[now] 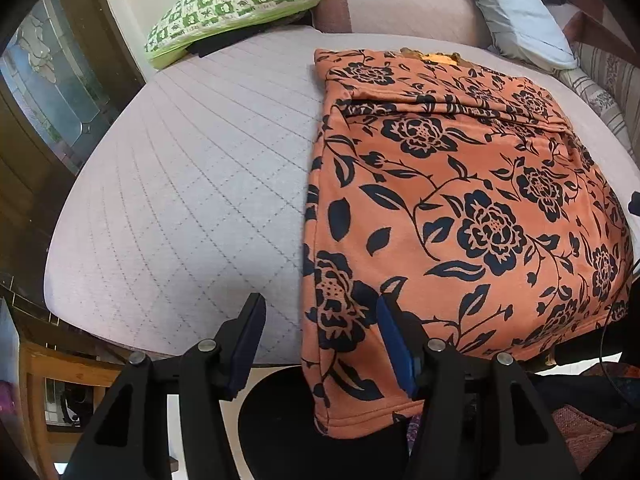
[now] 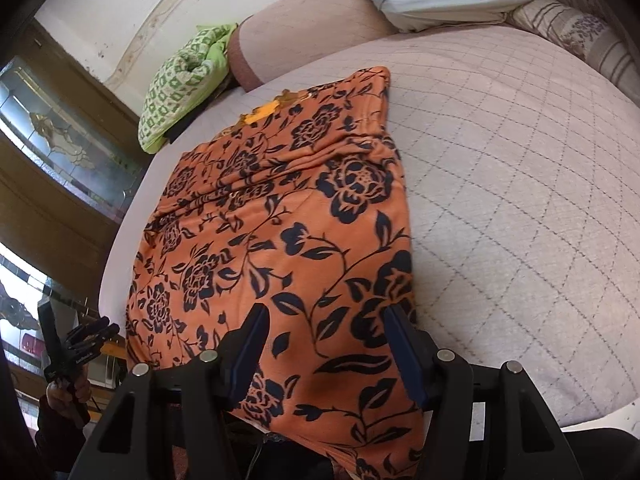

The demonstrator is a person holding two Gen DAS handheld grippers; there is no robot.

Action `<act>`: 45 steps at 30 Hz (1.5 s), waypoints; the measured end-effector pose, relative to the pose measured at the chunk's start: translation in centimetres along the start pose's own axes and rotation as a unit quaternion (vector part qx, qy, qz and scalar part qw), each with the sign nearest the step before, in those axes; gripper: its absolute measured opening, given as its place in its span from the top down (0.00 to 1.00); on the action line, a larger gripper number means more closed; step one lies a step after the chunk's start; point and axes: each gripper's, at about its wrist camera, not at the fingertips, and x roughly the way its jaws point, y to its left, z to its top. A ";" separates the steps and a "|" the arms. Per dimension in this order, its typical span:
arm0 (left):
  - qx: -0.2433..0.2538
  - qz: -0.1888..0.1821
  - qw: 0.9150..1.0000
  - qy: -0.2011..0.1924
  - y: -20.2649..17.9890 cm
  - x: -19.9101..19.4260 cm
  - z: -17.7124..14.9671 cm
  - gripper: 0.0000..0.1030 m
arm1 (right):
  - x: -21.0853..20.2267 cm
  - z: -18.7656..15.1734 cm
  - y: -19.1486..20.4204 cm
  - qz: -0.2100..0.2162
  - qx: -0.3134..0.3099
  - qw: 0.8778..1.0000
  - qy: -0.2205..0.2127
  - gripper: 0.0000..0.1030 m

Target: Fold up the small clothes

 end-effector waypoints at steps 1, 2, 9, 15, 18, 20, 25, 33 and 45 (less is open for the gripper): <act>-0.001 0.000 1.000 -0.001 0.1 -0.1 0.0 0.43 | 0.0 -0.1 0.1 0.001 -0.001 1.000 0.000 0.39; -0.002 0.000 1.000 -0.001 0.1 -0.2 -0.1 0.43 | 0.0 -0.2 0.3 0.001 -0.001 1.000 0.001 0.39; -0.004 -0.004 1.000 0.004 -0.1 -0.3 -0.3 0.43 | -0.1 -1.1 0.5 0.002 -0.005 1.000 0.010 0.39; -0.016 -0.019 0.999 0.024 0.2 0.6 -0.5 0.42 | -0.4 -2.1 -0.4 -0.001 0.003 1.000 0.015 0.39; -0.032 -0.035 0.998 0.040 0.9 1.2 -0.7 0.42 | -0.6 -2.6 -0.9 -0.002 0.008 1.000 0.019 0.39; -0.046 -0.042 0.997 0.048 1.8 1.5 -0.9 0.37 | -0.6 -2.9 -1.3 -0.002 0.011 1.000 0.023 0.39; -0.089 -0.065 0.992 0.067 4.5 1.8 -1.7 0.37 | -0.5 -3.4 -2.3 0.009 0.021 0.999 0.034 0.39; -0.086 -0.133 0.983 0.093 4.2 2.6 -2.8 0.37 | -0.1 -3.5 -3.2 0.023 0.036 0.998 0.043 0.39; -0.089 -0.191 0.965 0.159 3.9 4.9 -4.4 0.58 | 0.4 -3.4 -3.7 0.028 0.045 0.997 0.055 0.39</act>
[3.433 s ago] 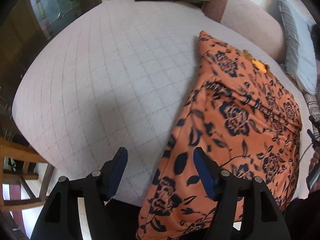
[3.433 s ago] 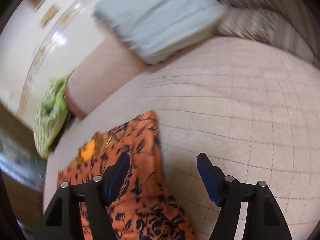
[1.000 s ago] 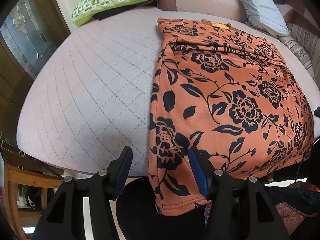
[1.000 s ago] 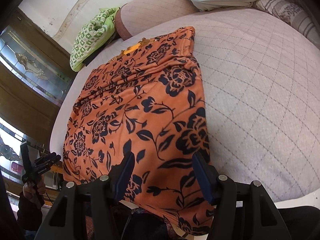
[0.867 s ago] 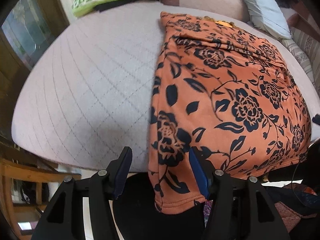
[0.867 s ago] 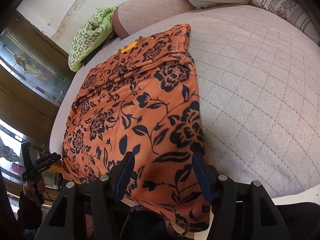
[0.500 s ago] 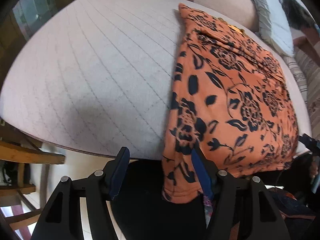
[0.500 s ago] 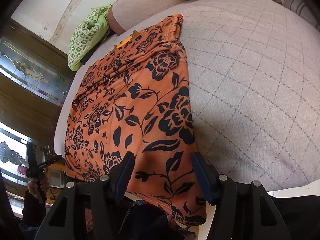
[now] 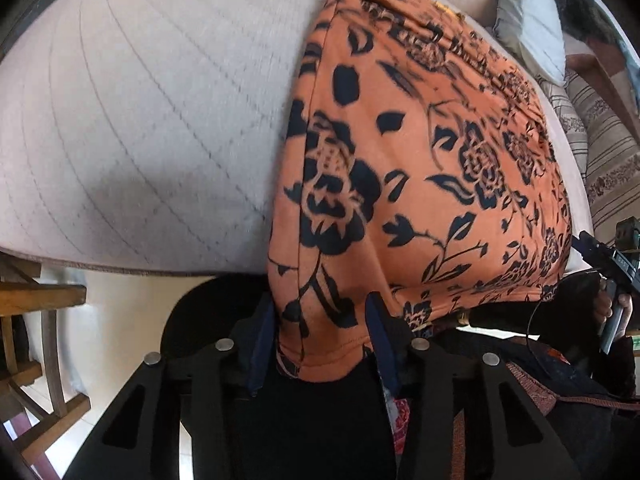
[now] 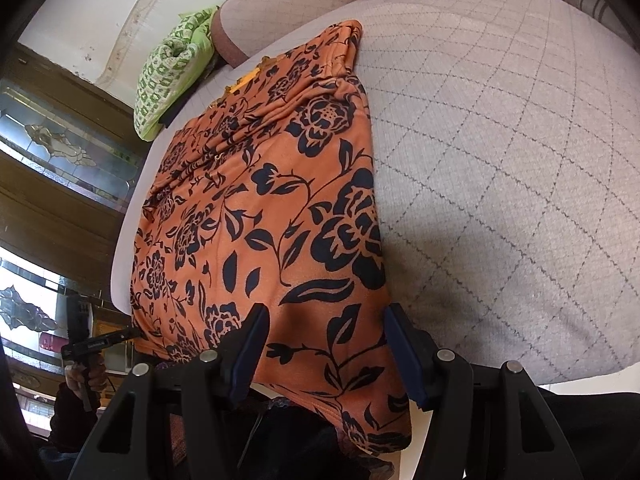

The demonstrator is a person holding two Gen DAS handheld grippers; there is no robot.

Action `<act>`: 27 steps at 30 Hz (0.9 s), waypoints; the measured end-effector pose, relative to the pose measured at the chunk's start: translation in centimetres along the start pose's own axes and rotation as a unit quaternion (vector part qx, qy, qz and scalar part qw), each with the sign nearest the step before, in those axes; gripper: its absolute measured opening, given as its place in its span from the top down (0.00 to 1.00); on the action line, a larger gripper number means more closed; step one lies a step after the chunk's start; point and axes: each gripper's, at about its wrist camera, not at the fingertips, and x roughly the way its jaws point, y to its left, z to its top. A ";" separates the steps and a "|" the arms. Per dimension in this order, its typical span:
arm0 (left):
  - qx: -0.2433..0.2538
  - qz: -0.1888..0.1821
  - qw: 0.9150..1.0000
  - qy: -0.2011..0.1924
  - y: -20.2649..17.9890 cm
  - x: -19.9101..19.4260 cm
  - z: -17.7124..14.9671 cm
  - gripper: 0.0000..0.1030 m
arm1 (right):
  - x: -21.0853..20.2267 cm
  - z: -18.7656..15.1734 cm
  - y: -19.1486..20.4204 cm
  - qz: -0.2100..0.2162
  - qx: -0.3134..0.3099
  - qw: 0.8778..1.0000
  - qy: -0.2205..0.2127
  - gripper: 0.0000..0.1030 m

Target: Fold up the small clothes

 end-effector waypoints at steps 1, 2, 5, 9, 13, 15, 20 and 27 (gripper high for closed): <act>-0.001 -0.002 1.000 0.007 0.1 0.3 0.0 0.60 | 0.0 0.0 -0.1 0.001 0.003 1.000 0.003 0.39; -0.001 -0.003 1.000 0.011 0.2 0.6 -0.1 0.60 | 0.0 0.0 -0.2 0.003 0.004 1.000 0.008 0.39; 0.008 -0.005 1.000 0.022 0.0 1.0 0.4 0.60 | 0.0 0.0 -0.6 -0.001 0.005 1.000 0.031 0.39; 0.015 -0.009 0.999 0.027 -0.5 1.6 0.7 0.60 | 0.0 -0.5 -1.5 -0.013 0.011 0.998 0.056 0.39; 0.015 -0.025 0.999 0.031 -0.6 2.2 0.6 0.60 | 0.7 -0.7 -1.7 -0.013 0.006 0.997 0.072 0.38; 0.025 -0.031 0.999 0.034 -0.9 2.4 0.5 0.69 | 1.0 -0.8 -1.6 -0.013 -0.004 0.997 0.080 0.37; 0.042 -0.035 0.998 0.035 -1.4 2.8 0.2 0.75 | 1.7 -2.4 -1.9 -0.003 -0.001 0.990 0.141 0.37; 0.030 -0.041 0.997 0.051 -1.6 4.5 0.8 0.66 | 6.4 -3.7 -2.3 -0.029 0.014 0.980 0.197 0.38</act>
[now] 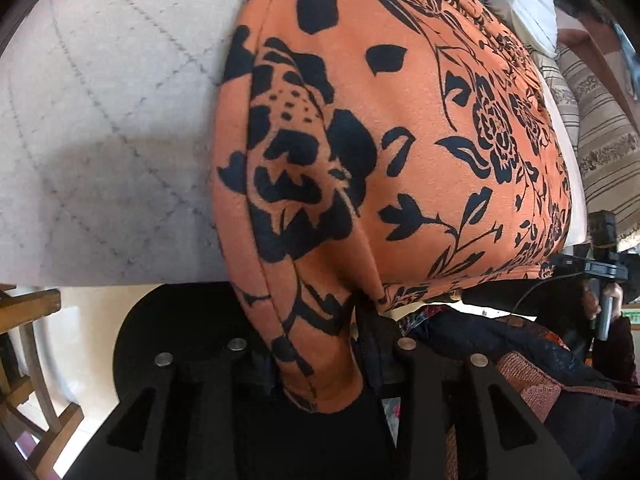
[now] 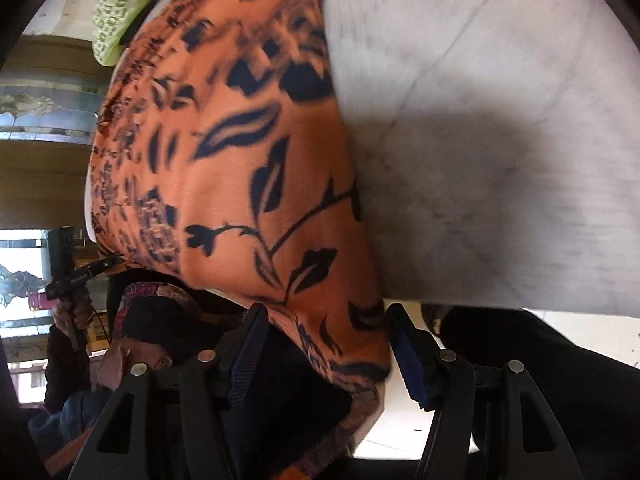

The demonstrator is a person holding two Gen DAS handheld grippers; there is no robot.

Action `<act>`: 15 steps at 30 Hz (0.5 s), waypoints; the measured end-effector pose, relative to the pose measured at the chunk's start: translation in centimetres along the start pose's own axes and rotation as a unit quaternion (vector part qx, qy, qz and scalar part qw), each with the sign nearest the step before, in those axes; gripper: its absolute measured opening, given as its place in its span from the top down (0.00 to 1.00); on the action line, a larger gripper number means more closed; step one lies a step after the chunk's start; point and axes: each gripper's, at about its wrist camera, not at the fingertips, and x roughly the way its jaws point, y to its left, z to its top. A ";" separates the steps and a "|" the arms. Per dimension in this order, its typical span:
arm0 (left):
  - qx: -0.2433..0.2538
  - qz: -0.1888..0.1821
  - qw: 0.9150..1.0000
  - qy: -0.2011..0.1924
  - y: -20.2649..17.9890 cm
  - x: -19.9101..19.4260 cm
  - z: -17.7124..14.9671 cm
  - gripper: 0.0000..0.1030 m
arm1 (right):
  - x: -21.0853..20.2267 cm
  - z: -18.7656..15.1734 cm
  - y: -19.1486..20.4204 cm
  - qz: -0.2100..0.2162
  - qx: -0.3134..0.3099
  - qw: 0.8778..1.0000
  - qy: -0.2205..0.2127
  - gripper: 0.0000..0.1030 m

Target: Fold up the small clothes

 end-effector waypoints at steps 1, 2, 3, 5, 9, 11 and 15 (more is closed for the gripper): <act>0.001 -0.002 1.000 0.001 0.0 0.3 -0.1 0.66 | 0.8 0.1 0.1 -0.008 0.002 1.000 0.010 0.45; 0.001 -0.003 1.000 0.001 0.0 0.4 -0.1 0.70 | 1.5 0.1 0.4 -0.016 -0.001 1.000 0.019 0.69; 0.002 -0.007 1.000 0.002 0.1 0.3 0.1 0.76 | 2.0 -0.1 1.1 -0.019 -0.015 0.999 0.025 0.79; 0.010 -0.006 1.000 -0.001 0.2 0.1 0.1 0.86 | 1.9 -0.5 2.5 -0.028 -0.044 0.998 0.020 0.90; 0.031 -0.023 0.999 -0.017 -0.9 -1.2 -0.1 0.90 | -1.3 -1.2 5.9 -0.008 -0.090 0.996 -0.020 0.92; 0.032 -0.052 0.997 -0.037 -1.4 -2.8 -0.2 0.90 | -3.8 -1.5 7.9 0.023 -0.121 0.991 -0.050 0.92; 0.041 -0.091 0.992 -0.081 -2.3 -6.8 0.6 0.90 | -8.7 -1.7 11.7 0.077 -0.173 0.973 -0.132 0.92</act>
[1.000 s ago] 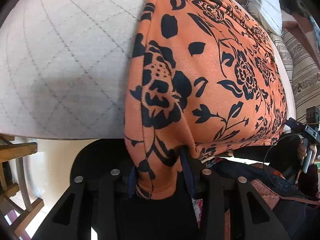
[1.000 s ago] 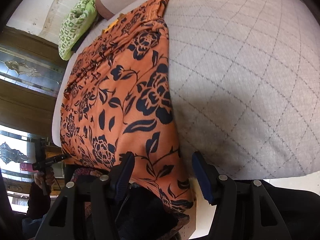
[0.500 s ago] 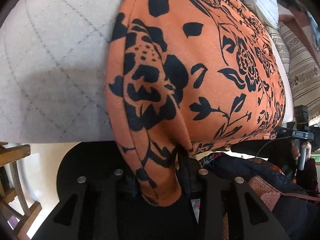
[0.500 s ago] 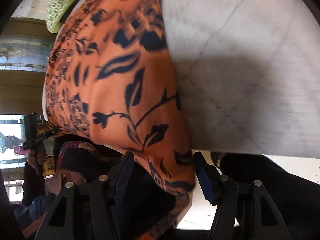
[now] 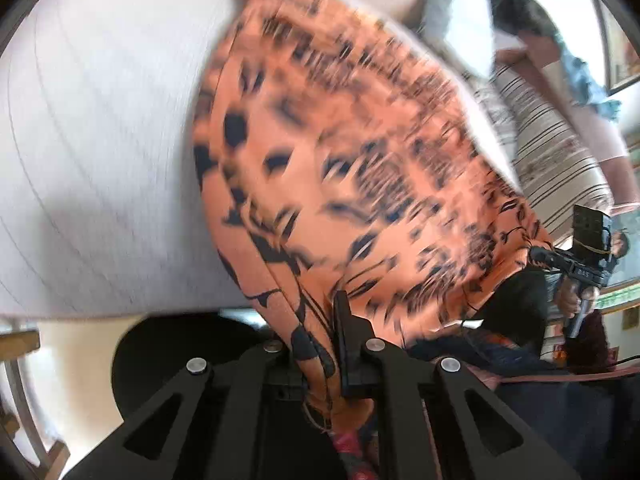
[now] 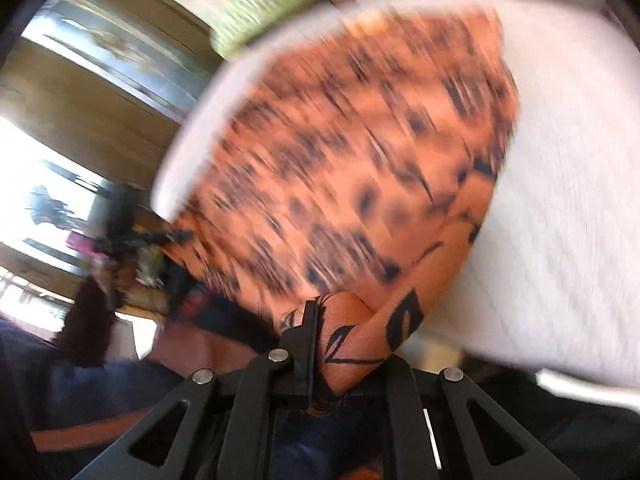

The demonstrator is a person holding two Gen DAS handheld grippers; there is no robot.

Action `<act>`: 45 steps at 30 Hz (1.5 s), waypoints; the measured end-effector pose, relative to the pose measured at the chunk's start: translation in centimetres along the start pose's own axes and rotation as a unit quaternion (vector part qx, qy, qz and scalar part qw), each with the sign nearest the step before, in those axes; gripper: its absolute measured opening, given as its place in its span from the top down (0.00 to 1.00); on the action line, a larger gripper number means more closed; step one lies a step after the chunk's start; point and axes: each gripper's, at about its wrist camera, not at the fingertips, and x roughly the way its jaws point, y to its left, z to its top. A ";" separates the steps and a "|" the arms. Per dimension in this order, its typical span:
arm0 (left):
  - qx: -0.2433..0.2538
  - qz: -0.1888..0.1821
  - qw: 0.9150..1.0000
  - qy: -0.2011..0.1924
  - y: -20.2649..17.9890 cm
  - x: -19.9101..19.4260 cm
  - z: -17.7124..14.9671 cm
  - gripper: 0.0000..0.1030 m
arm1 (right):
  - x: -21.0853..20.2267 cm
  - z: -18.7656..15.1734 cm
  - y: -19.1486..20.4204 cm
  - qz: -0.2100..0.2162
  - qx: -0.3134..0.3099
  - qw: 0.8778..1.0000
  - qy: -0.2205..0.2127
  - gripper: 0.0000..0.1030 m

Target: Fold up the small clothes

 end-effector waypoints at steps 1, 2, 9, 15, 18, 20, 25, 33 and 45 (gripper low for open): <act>0.004 -0.010 1.000 -0.013 -0.4 -1.0 0.7 0.90 | -1.1 0.9 0.4 0.015 -0.005 1.000 -0.024 0.92; 0.006 -0.017 1.000 -0.023 -0.7 -1.8 1.4 0.90 | -1.9 1.9 1.0 0.031 -0.012 0.998 -0.051 0.92; 0.022 -0.053 0.995 -0.086 -1.4 -5.8 8.5 0.90 | -4.4 8.7 2.1 0.020 -0.030 0.985 -0.168 0.92; -0.007 -0.035 0.994 -0.100 1.0 -5.6 18.3 0.90 | -5.1 16.8 -2.7 -0.010 0.019 0.973 -0.228 0.92; -0.030 -0.020 0.994 -0.102 2.3 -4.0 23.4 0.90 | -4.6 21.8 -5.9 -0.027 0.050 0.967 -0.250 0.92; -0.051 -0.005 0.993 -0.107 3.6 -2.8 27.4 0.90 | -4.2 24.9 -8.4 -0.046 0.078 0.960 -0.264 0.92; -0.124 0.025 0.987 -0.101 7.3 2.2 34.4 0.90 | -0.4 30.5 -15.9 -0.094 0.165 0.953 -0.238 0.92; -0.175 0.013 0.981 -0.081 10.4 6.8 36.7 0.88 | 5.6 31.0 -23.5 -0.076 0.249 0.945 -0.199 0.89; -0.170 -0.006 0.963 -0.211 9.2 -2.7 31.8 0.19 | -1.5 29.1 -18.1 -0.100 0.187 0.934 -0.289 0.14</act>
